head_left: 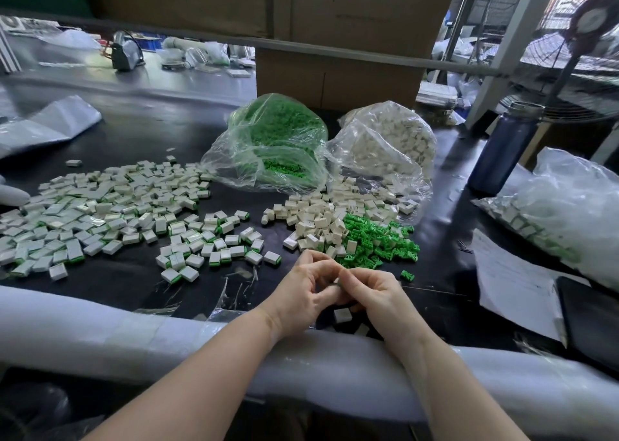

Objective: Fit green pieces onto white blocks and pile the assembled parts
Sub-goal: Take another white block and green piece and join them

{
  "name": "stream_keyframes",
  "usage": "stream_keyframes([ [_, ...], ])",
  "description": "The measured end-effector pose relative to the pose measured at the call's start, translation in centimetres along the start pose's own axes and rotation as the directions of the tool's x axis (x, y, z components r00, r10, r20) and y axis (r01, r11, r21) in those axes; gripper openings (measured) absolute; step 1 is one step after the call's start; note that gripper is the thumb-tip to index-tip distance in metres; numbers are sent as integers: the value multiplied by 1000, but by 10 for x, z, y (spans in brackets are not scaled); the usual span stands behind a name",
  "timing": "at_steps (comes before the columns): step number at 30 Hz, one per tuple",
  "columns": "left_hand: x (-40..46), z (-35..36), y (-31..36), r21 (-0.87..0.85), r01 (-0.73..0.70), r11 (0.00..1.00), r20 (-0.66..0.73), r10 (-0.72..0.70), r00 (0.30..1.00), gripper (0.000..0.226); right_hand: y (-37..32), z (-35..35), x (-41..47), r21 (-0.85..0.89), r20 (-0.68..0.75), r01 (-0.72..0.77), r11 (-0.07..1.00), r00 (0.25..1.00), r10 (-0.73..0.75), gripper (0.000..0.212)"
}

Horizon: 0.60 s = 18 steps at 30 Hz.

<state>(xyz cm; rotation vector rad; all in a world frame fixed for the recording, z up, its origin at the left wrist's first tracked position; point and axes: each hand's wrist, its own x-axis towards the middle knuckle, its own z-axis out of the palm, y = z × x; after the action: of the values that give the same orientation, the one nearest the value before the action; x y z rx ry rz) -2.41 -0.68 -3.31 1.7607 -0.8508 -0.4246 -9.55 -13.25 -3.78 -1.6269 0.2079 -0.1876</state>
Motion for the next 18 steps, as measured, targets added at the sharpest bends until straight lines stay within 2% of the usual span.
stream_keyframes([
  [2,0,1,0,-21,14,1000,23,-13,1000,18,0,0,0,28,11,-7,1000,1000,7,21],
  [18,1,3,-2,130,-5,992,81,-6,997,20,3,-5,-2,55,-26,6,998,1000,-4,16],
])
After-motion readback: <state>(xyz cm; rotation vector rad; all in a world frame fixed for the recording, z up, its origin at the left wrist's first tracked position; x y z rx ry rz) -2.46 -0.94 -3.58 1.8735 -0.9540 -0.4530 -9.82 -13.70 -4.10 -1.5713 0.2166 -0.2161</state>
